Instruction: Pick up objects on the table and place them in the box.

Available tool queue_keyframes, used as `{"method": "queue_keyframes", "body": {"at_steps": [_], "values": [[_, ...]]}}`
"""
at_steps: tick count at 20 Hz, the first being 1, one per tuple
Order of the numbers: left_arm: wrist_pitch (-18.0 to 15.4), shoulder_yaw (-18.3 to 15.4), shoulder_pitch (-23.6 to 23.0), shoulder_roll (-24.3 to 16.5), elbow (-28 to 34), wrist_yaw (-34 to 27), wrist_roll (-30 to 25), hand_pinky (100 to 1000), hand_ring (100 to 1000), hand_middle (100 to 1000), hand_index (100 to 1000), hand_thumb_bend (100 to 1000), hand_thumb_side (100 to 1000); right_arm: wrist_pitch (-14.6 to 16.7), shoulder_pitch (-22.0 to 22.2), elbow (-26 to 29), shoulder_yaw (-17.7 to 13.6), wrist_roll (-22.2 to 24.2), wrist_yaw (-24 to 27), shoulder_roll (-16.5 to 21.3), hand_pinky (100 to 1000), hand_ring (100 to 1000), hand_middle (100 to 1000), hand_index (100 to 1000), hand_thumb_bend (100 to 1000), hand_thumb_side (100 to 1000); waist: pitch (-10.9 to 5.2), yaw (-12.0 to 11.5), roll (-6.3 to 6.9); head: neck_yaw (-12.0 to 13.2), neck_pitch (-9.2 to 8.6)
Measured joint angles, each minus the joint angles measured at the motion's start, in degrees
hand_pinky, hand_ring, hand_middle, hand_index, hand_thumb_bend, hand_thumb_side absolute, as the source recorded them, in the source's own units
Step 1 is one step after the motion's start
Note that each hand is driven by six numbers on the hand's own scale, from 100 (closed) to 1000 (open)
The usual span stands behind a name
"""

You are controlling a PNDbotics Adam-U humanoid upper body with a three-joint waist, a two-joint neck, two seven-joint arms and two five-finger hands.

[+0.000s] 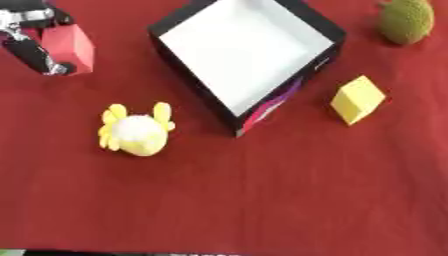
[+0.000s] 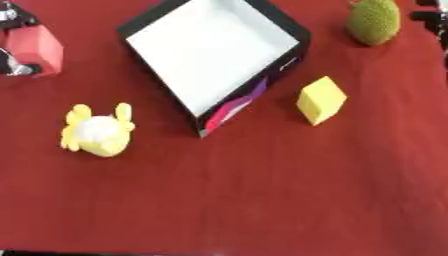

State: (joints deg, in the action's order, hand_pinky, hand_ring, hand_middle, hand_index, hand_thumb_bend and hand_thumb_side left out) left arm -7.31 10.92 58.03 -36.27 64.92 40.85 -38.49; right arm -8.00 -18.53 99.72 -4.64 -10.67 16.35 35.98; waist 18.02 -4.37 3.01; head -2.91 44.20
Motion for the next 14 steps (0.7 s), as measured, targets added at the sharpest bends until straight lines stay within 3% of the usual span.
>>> {"method": "queue_keyframes", "body": {"at_steps": [4,7,14], "values": [[0.7,0.1,5.0,0.2,7.9,-3.9,-0.1,703,602,499,629,100,100,0.4,0.2,0.0,-0.4,-0.4,0.0,0.5,961,804,782,854,100,744,-0.15,-0.1,0.02,-1.1,0.0],[1.4,0.5,8.3,1.7,12.2,-5.8,-0.7,702,593,496,627,100,100,0.7,-0.2,0.0,-0.7,-0.7,0.4,1.0,961,807,784,855,100,733,-1.68,0.2,0.02,-1.6,0.01],[2.9,0.6,11.9,9.3,15.0,-7.4,-0.5,699,582,490,622,100,100,1.4,-2.7,0.3,-0.9,-1.6,1.7,1.2,963,820,801,863,100,745,-2.44,2.7,0.02,-1.5,0.01]]}}
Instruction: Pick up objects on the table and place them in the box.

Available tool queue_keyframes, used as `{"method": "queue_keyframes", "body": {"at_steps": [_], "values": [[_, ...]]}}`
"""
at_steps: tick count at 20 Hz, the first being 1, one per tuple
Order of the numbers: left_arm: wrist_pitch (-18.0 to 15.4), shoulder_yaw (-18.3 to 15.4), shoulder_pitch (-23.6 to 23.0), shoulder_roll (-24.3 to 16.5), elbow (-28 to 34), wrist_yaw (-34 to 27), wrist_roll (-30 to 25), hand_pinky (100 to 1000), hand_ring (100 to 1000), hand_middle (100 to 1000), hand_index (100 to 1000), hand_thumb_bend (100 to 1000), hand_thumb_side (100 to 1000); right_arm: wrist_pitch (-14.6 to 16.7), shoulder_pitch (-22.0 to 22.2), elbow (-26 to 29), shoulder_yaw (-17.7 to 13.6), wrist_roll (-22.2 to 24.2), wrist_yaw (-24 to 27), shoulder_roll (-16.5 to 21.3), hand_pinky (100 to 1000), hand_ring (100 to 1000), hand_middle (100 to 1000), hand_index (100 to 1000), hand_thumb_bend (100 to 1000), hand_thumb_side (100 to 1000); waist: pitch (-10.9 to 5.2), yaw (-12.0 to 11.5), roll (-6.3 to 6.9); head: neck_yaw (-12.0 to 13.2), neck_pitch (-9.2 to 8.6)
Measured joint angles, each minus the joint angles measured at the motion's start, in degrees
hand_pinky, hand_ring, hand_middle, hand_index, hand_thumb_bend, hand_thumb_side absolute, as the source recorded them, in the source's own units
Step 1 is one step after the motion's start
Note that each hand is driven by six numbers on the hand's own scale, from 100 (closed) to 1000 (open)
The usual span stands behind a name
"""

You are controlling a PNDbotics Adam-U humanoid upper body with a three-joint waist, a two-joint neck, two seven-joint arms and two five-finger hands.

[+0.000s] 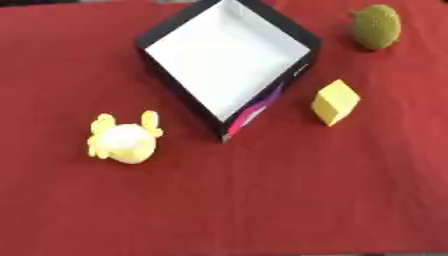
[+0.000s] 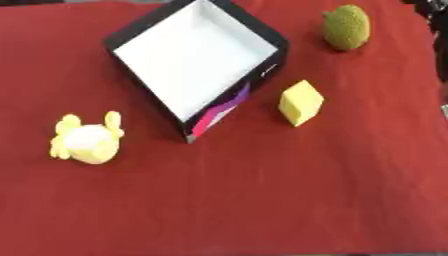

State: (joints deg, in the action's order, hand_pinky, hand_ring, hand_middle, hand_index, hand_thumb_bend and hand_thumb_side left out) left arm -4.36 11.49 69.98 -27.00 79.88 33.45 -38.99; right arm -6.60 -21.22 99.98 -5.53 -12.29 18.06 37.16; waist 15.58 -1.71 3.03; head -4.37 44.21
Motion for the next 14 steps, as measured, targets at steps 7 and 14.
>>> {"method": "queue_keyframes", "body": {"at_steps": [7,14], "values": [[1.0,-0.4,0.0,8.5,-3.7,8.3,3.0,692,583,492,623,100,100,0.3,-2.7,0.3,-0.6,-1.8,1.0,-0.3,978,872,861,887,100,810,-0.03,3.8,0.0,1.6,0.0],[-0.1,-0.4,-3.9,17.5,-15.7,24.3,6.8,696,598,512,642,158,100,-0.3,-3.9,0.4,-0.7,-5.0,1.1,-1.3,985,877,860,882,100,830,-0.03,5.6,0.01,3.4,-0.17]]}}
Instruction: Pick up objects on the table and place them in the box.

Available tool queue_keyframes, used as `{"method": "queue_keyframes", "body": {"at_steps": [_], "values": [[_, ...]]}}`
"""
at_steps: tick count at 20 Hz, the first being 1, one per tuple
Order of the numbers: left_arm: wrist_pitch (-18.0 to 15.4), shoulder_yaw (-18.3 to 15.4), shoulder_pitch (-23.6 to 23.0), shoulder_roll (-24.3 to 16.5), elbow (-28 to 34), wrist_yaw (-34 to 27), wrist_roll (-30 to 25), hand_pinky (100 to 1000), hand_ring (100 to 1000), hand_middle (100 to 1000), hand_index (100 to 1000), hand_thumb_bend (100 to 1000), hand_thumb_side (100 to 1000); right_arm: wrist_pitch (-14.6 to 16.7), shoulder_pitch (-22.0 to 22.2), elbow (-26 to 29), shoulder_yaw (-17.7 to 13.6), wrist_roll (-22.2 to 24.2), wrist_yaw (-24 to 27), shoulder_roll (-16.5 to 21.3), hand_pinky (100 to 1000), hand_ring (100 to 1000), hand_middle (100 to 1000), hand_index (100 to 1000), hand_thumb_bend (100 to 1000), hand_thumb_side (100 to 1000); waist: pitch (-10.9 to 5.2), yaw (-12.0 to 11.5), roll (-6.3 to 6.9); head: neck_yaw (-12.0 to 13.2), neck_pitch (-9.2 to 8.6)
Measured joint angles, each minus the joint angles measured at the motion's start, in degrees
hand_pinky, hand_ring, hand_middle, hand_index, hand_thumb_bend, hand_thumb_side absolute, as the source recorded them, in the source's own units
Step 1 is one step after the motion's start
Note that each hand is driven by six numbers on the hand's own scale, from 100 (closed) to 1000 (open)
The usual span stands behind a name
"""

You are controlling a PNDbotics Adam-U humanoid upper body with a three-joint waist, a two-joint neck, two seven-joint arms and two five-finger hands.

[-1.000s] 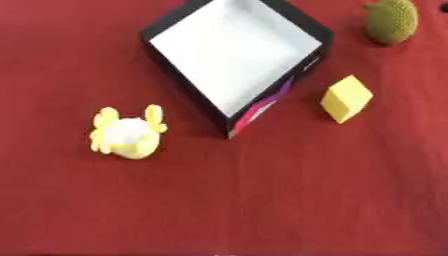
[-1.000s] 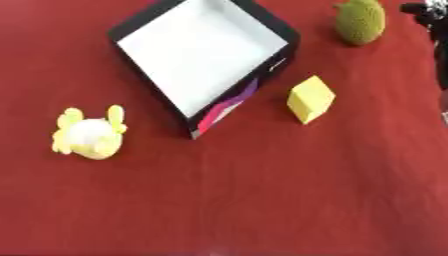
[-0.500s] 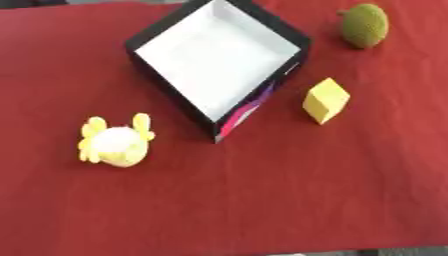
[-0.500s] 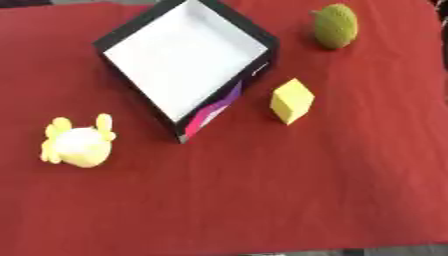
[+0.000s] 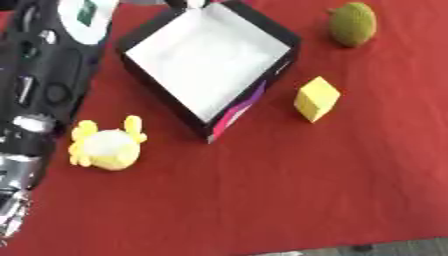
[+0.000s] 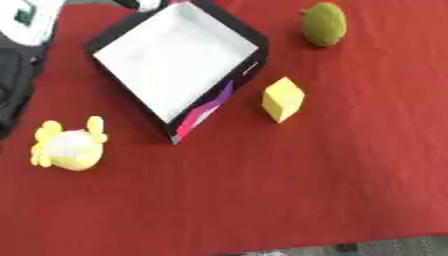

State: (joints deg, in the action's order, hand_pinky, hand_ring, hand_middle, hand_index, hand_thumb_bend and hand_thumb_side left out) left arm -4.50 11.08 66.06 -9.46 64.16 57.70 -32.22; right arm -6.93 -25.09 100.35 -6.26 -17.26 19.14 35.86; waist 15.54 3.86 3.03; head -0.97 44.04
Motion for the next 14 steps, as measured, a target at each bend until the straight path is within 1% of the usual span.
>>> {"method": "queue_keyframes", "body": {"at_steps": [3,4,5,6,7,8,9,10,11,13,14], "values": [[-0.1,-0.5,-0.6,1.1,-4.2,4.0,1.4,700,604,518,650,181,100,-0.1,-0.1,0.1,0.3,0.0,-0.1,-0.3,985,873,856,881,100,836,0.01,0.4,0.01,0.5,-0.44],[-0.1,-0.7,-0.7,1.3,-5.3,5.0,1.8,716,622,542,677,214,100,-0.2,-0.1,0.1,0.3,0.1,-0.1,-0.3,985,869,852,878,100,838,0.01,0.5,0.01,0.7,-0.47],[-0.2,-0.8,-0.8,1.5,-6.2,5.7,2.3,719,625,547,682,218,100,-0.2,-0.1,0.1,0.3,0.1,-0.2,-0.3,984,868,852,878,100,838,0.02,0.5,0.01,0.8,-0.51],[-0.3,-1.0,-1.0,1.7,-7.0,6.2,2.7,768,683,617,751,307,100,-0.2,-0.1,0.1,0.3,0.1,-0.2,-0.4,984,861,845,876,100,841,0.03,0.6,0.01,0.9,-0.6],[-0.4,-1.1,-1.0,1.9,-7.5,6.5,3.1,801,740,697,835,428,158,-0.3,-0.1,0.2,0.3,0.2,-0.2,-0.4,984,858,843,874,100,841,0.06,0.6,0.01,0.9,-0.71],[-0.5,-1.1,-1.1,2.0,-7.9,6.7,3.5,824,779,755,872,496,224,-0.4,-0.1,0.2,0.3,0.3,-0.2,-0.4,984,857,842,874,100,842,0.06,0.6,0.01,0.9,-0.78],[-0.5,-1.2,-1.1,2.0,-8.1,6.8,4.0,846,810,790,892,547,275,-0.4,0.0,0.2,0.3,0.4,-0.2,-0.4,983,856,841,874,100,842,0.06,0.6,0.02,0.9,-0.88],[-0.5,-1.2,-1.1,2.0,-8.1,6.8,4.7,880,850,841,929,656,411,-0.5,0.0,0.2,0.3,0.5,-0.2,-0.4,983,854,839,873,100,844,0.06,0.6,0.02,0.9,-0.89],[-0.5,-1.4,-1.1,2.0,-8.1,6.7,5.3,896,871,867,951,709,463,-0.6,0.0,0.2,0.3,0.6,-0.2,-0.4,983,854,839,873,100,848,0.06,0.6,0.02,0.9,-0.89],[-0.4,-1.4,-1.1,2.0,-8.1,6.4,6.7,896,875,872,952,758,479,-0.7,0.4,0.2,0.3,0.7,-0.2,-0.4,983,853,838,872,100,850,0.06,0.6,0.02,0.9,-0.89],[-0.3,-1.4,-1.1,1.9,-8.1,6.3,7.4,892,871,868,949,752,473,-0.8,0.5,0.2,0.3,0.8,-0.2,-0.4,983,853,838,873,100,853,0.06,0.6,0.02,0.9,-0.88]]}}
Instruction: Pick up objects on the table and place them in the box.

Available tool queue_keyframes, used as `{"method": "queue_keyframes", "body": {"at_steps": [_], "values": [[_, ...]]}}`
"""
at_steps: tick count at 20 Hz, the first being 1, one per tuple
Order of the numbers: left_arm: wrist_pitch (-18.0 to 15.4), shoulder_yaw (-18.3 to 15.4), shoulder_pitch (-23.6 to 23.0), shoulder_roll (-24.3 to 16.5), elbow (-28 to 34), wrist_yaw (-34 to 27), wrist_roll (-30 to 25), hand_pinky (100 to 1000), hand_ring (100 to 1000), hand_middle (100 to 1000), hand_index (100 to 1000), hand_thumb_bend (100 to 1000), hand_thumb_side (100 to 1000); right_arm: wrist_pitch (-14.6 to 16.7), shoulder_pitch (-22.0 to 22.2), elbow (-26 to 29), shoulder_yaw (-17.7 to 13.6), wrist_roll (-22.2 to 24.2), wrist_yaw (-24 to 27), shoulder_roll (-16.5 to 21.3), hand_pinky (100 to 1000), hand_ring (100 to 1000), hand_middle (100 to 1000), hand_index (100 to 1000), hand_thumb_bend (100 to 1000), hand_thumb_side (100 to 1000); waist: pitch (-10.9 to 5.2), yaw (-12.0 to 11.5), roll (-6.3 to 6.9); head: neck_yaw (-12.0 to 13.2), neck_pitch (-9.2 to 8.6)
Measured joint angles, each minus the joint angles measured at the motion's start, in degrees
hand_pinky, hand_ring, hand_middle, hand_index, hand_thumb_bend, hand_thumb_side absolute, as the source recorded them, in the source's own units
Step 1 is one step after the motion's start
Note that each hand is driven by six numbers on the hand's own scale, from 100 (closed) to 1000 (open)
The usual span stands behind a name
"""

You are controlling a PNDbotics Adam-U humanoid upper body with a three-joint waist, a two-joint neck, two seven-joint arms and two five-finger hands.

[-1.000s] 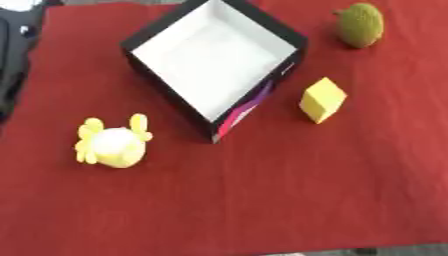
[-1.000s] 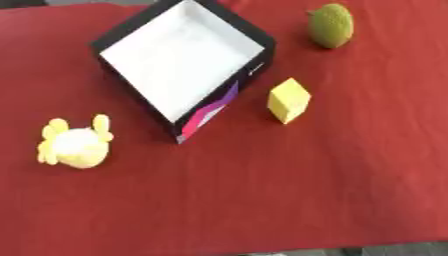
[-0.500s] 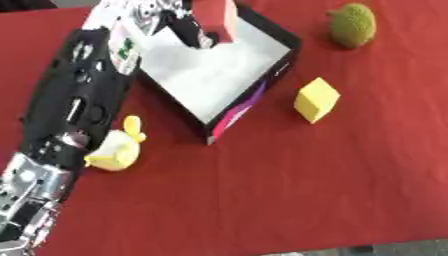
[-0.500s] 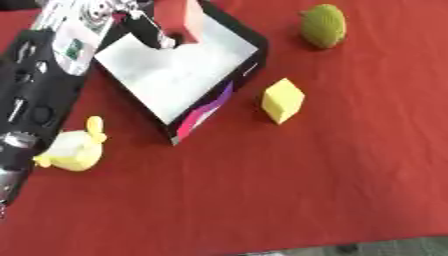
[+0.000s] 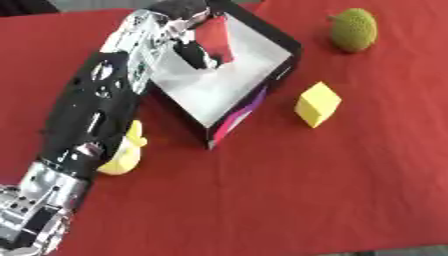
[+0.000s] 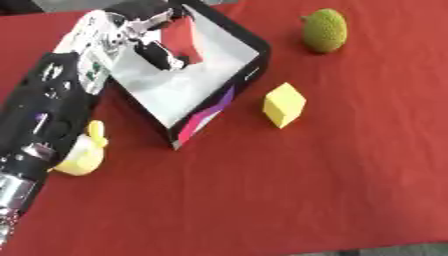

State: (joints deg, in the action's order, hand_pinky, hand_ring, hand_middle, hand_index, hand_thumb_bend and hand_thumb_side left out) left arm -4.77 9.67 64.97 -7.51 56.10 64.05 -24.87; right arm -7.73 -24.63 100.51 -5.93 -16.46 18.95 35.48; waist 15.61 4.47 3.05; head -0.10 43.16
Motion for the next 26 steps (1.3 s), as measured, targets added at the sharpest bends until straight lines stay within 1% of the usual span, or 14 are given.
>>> {"method": "queue_keyframes", "body": {"at_steps": [1,2,4,6,7,10,13,16,19,21,23,24,26], "values": [[0.1,0.0,0.0,0.0,0.2,-0.1,0.5,890,869,865,947,743,469,0.0,0.0,0.0,0.0,0.0,0.0,0.0,983,853,838,872,100,852,0.0,-0.1,0.0,0.0,0.02],[0.2,0.0,0.0,-0.1,0.5,-0.3,1.0,888,861,853,939,692,462,-0.1,0.0,0.0,0.0,0.1,0.0,0.0,983,852,837,872,100,851,0.0,-0.2,0.0,-0.1,0.04],[0.5,0.0,0.0,-0.4,2.3,-1.6,2.3,879,846,832,928,639,436,-0.1,0.2,0.0,0.0,0.1,0.0,0.0,982,852,836,872,100,856,0.0,-0.4,0.0,-0.3,0.23],[1.0,0.0,0.0,-1.6,5.6,-4.2,3.7,866,828,811,916,608,398,-0.1,0.5,0.0,0.0,0.1,0.0,0.0,982,851,836,872,100,848,-0.02,-0.9,0.02,-0.7,0.55],[1.2,0.0,0.1,-2.7,7.9,-6.0,4.2,864,825,808,915,597,396,-0.1,0.7,0.0,0.0,0.1,0.0,0.1,982,851,835,872,100,848,-0.06,-1.3,0.1,-1.0,0.56],[1.9,0.7,0.1,-9.0,16.2,-14.4,3.8,861,815,797,912,565,395,0.1,2.0,0.0,-0.1,-0.1,0.0,0.5,982,850,835,872,100,848,-0.06,-2.8,0.93,-2.4,0.59],[3.9,1.9,-1.7,-17.4,25.4,-25.0,1.3,861,811,796,911,551,382,0.1,3.1,0.0,-0.3,-0.2,-0.1,1.4,981,850,834,872,100,836,-0.39,-4.1,1.1,-3.8,0.83],[7.3,2.1,-6.4,-24.8,34.2,-34.0,0.3,868,804,790,908,502,406,0.1,3.5,0.1,-0.4,-0.2,-0.6,2.0,980,849,832,872,100,830,-0.69,-5.0,1.1,-4.7,0.98],[11.7,0.9,-12.7,-30.4,42.0,-41.8,1.8,868,798,786,904,478,407,0.2,3.5,0.4,-0.4,0.0,-0.7,2.4,978,848,830,871,100,808,-0.69,-5.8,1.1,-5.3,1.0],[14.8,-0.4,-17.3,-33.6,46.8,-46.0,4.2,873,794,783,903,440,421,0.4,3.5,0.6,-0.4,0.3,-1.1,3.0,975,848,828,871,100,777,-0.69,-6.1,1.1,-5.6,1.0],[17.8,-2.1,-22.4,-36.1,51.0,-49.9,8.0,881,792,782,902,383,430,0.6,3.7,1.1,-0.3,1.4,-2.1,4.2,969,848,826,870,100,706,-0.69,-6.4,1.1,-5.9,1.01],[19.1,-2.9,-24.9,-37.1,52.8,-51.8,10.4,885,789,780,902,354,452,0.7,3.7,1.5,0.0,2.2,-2.7,5.2,964,849,826,871,100,659,-0.69,-6.5,1.08,-6.0,1.01],[21.0,-4.4,-29.1,-38.0,55.5,-55.6,15.4,892,790,784,906,326,481,0.9,3.6,2.3,0.8,4.5,-4.4,7.7,955,851,826,869,100,609,-0.69,-6.6,1.08,-6.1,1.02]]}}
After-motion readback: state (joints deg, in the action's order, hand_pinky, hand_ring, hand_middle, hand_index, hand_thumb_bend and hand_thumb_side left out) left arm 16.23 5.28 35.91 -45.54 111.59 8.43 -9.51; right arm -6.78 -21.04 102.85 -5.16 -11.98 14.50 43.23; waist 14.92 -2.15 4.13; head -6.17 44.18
